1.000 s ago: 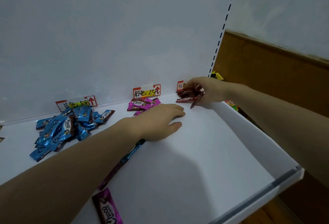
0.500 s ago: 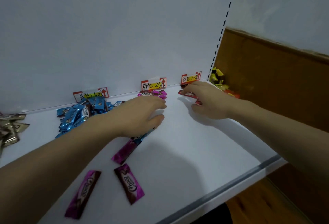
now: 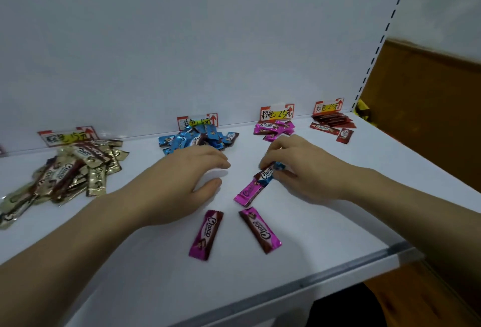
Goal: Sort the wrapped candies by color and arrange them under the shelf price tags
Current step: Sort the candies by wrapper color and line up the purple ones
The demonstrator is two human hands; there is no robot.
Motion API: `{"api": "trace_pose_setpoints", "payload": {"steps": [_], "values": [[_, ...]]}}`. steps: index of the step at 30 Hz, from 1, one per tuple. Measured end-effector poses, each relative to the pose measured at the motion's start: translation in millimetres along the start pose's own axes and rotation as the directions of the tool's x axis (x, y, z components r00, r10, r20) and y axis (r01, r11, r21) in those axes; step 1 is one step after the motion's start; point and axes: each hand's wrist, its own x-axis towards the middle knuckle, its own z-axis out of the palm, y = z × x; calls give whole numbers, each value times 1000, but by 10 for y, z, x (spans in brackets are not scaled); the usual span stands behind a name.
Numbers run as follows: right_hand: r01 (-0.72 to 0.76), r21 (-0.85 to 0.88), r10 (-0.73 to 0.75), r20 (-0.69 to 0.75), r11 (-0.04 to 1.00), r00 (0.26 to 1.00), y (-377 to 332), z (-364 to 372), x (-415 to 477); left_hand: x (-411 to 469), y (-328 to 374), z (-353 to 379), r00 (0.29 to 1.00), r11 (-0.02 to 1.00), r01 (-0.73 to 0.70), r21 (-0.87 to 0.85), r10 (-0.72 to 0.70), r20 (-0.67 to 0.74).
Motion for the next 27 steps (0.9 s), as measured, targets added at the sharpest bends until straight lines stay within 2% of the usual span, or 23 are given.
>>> {"api": "trace_pose_setpoints", "payload": {"steps": [4, 8, 12, 15, 17, 20, 23, 27], "values": [[-78, 95, 81, -29, 992, 996, -97, -83, 50, -176, -64, -31, 1000, 1000, -12, -12, 12, -9], [-108, 313, 121, -20, 944, 993, -283, -166, 311, -349, -126, -88, 997, 1000, 9, -3, -9, 73], [-157, 597, 265, -97, 787, 959, -491, -146, 837, -481, -179, -68, 999, 998, 19, -52, -17, 36], [-221, 697, 381, -80, 682, 921, -559, -119, 1242, -541, -219, 0, 999, 992, 35, -122, -34, 14], [-284, 658, 419, -53, 698, 906, -560, -60, 1405, -556, -227, 48, 1000, 994, 18, -111, -16, 20], [-313, 546, 419, -77, 777, 905, -545, 0, 1464, -550, -201, 72, 1000, 996, 11, -86, -9, 20], [-248, 360, 329, -183, 899, 926, -543, -63, 1371, -543, -184, 81, 1000, 996, 13, -86, -13, 2], [-167, 223, 216, -215, 960, 952, -615, -166, 889, -574, -195, 94, 999, 993, 36, -116, -38, -17]]}}
